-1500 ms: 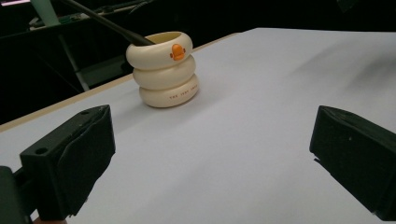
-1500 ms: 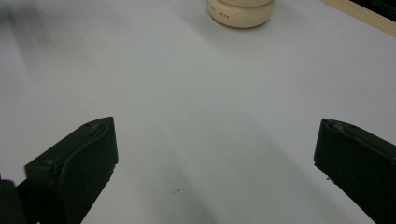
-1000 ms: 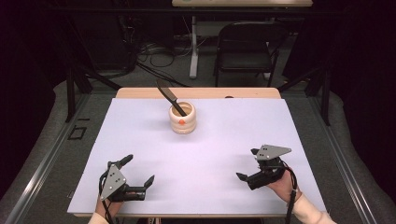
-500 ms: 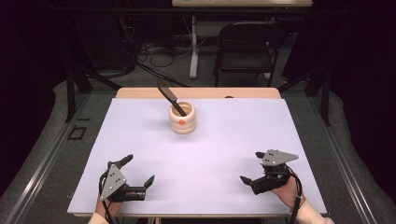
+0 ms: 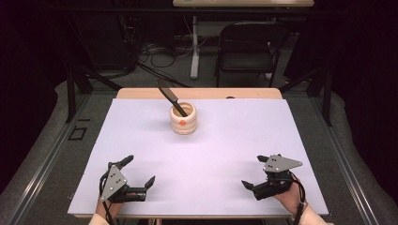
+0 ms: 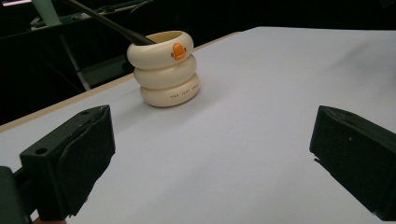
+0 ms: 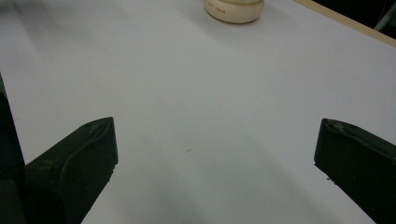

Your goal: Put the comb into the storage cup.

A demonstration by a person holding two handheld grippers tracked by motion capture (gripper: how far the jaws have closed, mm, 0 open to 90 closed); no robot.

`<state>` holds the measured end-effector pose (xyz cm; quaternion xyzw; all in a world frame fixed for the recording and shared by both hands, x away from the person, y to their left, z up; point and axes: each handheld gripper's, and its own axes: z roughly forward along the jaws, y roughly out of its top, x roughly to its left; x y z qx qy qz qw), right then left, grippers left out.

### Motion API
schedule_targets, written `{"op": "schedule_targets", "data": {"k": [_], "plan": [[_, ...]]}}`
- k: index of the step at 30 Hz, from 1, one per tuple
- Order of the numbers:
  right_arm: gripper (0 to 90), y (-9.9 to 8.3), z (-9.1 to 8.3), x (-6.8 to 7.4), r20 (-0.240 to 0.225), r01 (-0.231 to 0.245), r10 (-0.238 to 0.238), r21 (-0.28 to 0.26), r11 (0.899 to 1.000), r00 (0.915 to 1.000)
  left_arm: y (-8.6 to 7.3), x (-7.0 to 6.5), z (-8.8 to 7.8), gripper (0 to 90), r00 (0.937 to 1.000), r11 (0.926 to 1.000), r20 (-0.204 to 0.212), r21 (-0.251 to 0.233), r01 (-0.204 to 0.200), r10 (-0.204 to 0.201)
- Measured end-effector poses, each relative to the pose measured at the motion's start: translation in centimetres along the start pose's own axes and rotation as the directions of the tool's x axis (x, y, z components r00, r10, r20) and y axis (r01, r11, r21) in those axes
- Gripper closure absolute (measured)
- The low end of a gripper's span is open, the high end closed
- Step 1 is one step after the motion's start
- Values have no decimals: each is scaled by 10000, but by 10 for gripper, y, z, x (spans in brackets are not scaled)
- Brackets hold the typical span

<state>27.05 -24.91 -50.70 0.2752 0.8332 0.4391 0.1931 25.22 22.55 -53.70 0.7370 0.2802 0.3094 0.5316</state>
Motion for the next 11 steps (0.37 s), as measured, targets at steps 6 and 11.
{"op": "schedule_targets", "data": {"k": [6,11], "plan": [[0,-2,-3,3,9,-58,58,-9,10000,10000,0,0,0,1,10000,10000,5,1,-8,8],[0,-3,-3,1,19,-103,104,-81,9999,9999,0,0,0,1,10000,10000,14,8,-15,15]]}}
